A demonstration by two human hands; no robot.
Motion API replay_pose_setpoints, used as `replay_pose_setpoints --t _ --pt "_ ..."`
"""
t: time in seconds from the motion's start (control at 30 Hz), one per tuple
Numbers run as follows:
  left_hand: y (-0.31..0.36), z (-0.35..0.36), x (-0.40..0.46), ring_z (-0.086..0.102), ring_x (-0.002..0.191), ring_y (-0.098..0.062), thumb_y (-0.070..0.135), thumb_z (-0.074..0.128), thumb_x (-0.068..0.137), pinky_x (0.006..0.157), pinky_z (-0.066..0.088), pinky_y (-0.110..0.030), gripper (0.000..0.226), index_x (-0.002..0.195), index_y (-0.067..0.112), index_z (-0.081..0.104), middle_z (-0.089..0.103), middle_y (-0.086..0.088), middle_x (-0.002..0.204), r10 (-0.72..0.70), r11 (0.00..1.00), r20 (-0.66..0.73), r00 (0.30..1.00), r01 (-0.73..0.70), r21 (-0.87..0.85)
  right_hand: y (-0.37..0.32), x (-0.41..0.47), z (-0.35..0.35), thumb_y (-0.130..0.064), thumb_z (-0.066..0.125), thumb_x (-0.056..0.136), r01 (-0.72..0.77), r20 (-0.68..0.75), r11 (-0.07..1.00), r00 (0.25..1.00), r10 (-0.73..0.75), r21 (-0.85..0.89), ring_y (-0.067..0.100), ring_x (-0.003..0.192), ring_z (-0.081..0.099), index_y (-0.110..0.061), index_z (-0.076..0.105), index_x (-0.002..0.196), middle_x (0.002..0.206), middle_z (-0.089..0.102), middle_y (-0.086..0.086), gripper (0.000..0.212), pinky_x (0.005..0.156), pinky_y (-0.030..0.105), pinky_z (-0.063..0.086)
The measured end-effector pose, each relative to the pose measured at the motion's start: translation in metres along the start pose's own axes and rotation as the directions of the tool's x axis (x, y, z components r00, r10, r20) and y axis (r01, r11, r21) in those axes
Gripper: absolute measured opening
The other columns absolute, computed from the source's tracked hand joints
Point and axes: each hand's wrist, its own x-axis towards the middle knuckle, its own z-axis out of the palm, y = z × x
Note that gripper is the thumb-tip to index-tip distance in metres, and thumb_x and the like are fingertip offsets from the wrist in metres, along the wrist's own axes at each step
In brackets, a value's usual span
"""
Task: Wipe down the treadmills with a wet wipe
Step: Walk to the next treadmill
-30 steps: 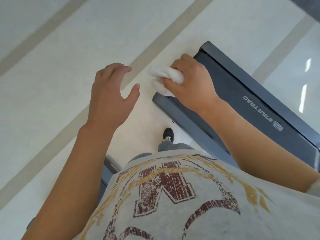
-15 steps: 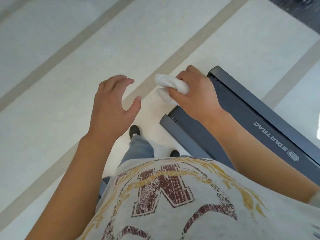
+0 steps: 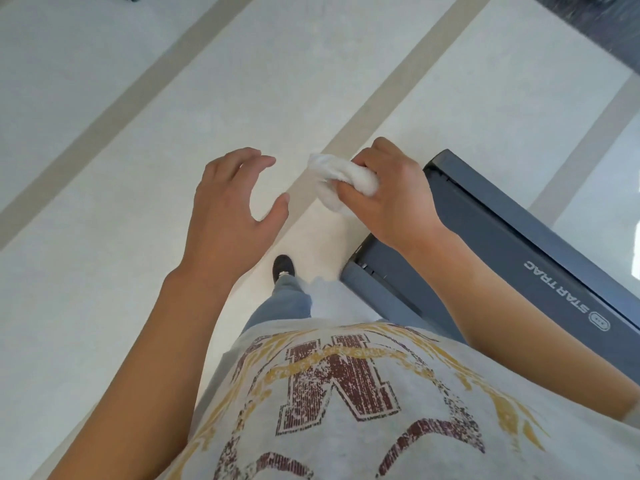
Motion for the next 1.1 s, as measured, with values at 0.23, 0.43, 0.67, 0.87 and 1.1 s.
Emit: replay_pose_setpoints --t 0.23,0.43,0.67,0.87,1.1 --pt "-0.067 -0.054 0.089 0.045 0.137 -0.022 0.040 0.064 0.096 0.113 0.042 -0.044 0.048 0.139 0.020 0.062 0.055 0.003 0.148 0.021 1.000 0.007 1.000 -0.021 0.002 -0.056 0.104 0.050 -0.037 0.068 0.088 -0.025 -0.073 1.000 0.997 0.026 0.013 0.018 0.064 0.053 -0.013 0.065 0.084 0.083 0.052 -0.005 0.025 0.056 0.033 0.045" --pt "-0.091 -0.071 0.146 0.045 0.137 -0.021 0.038 0.066 0.097 0.113 0.042 -0.042 0.046 0.139 0.020 0.062 0.055 0.003 0.147 0.046 0.999 -0.007 0.999 -0.046 -0.024 -0.068 0.158 0.054 -0.034 0.072 0.088 -0.020 -0.086 1.000 0.996 0.019 -0.009 0.017 0.063 0.052 -0.012 0.067 0.086 0.082 0.050 -0.007 0.022 0.056 0.032 0.043" --pt "-0.088 -0.068 0.226 0.046 0.137 -0.023 0.041 0.063 0.096 0.112 0.044 -0.046 0.048 0.139 0.020 0.062 0.056 0.002 0.147 0.112 0.993 0.005 0.994 -0.112 -0.023 -0.050 0.212 0.036 -0.029 0.073 0.088 -0.090 -0.160 0.995 0.984 0.081 -0.049 0.017 0.063 0.051 -0.013 0.066 0.084 0.081 0.052 -0.004 0.019 0.054 0.027 0.039" --pt "-0.055 -0.036 0.313 0.047 0.136 -0.025 0.042 0.062 0.096 0.112 0.043 -0.043 0.048 0.139 0.018 0.063 0.057 0.001 0.146 0.209 0.978 0.029 0.978 -0.209 -0.004 -0.003 0.266 0.008 -0.034 0.071 0.087 -0.146 -0.216 0.989 0.966 0.138 -0.021 0.016 0.064 0.052 -0.015 0.067 0.085 0.081 0.052 -0.006 0.020 0.055 0.025 0.038" --pt "0.026 0.014 0.423 0.047 0.137 -0.024 0.042 0.061 0.097 0.112 0.044 -0.043 0.048 0.139 0.018 0.063 0.056 0.000 0.146 0.297 0.954 0.111 0.948 -0.299 -0.004 0.077 0.326 -0.064 -0.038 0.066 0.083 -0.231 -0.260 0.972 0.936 0.236 0.048 0.015 0.064 0.052 -0.015 0.065 0.082 0.080 0.050 -0.007 0.024 0.054 0.027 0.039"
